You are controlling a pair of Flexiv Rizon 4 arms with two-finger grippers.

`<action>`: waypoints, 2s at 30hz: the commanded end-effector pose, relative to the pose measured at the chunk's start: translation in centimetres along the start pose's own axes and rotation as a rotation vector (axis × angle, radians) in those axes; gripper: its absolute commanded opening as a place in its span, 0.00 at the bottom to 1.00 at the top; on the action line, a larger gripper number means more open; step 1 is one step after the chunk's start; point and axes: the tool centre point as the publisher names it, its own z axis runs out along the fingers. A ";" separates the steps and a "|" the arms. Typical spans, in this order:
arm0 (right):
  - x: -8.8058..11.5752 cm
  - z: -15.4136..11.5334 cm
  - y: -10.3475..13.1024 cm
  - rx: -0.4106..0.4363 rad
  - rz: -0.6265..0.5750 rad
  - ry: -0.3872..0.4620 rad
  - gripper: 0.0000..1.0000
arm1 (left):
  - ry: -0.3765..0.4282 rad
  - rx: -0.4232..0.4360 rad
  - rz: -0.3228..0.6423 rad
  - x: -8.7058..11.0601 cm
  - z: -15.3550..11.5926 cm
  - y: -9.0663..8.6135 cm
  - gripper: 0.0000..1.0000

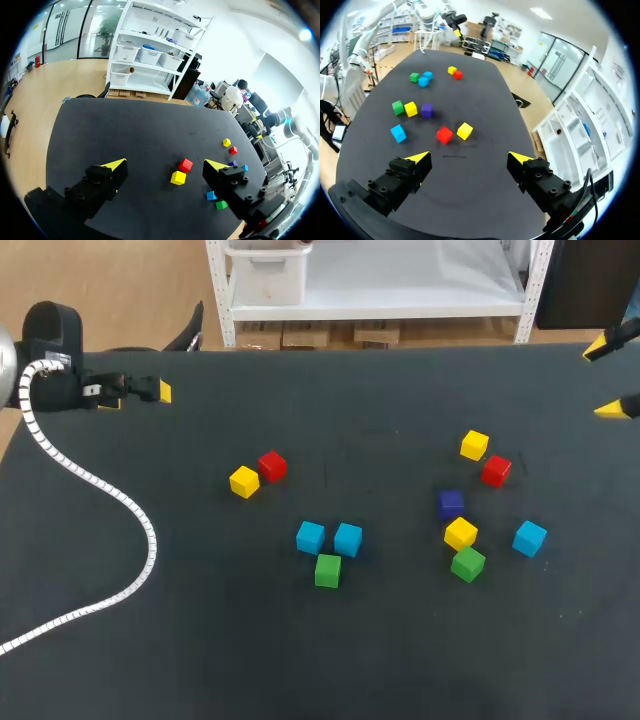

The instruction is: Place the blue cubes, place green cubes on the blue cubes, place the yellow cubes on the green cubes, then place the red cubes on the yellow cubes, and place purple cube on the red cubes.

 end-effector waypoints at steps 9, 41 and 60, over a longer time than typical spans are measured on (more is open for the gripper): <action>2.4 0.0 -1.9 -0.465 -0.002 -0.056 1.00 | -0.004 0.004 0.001 0.1 0.0 0.1 1.00; 3.7 -0.8 -1.7 -0.100 0.098 -0.116 1.00 | -0.004 0.004 0.001 0.1 0.0 0.1 1.00; 3.7 -0.8 -1.7 -0.100 0.098 -0.116 1.00 | 0.182 0.409 0.924 5.3 0.4 -6.2 1.00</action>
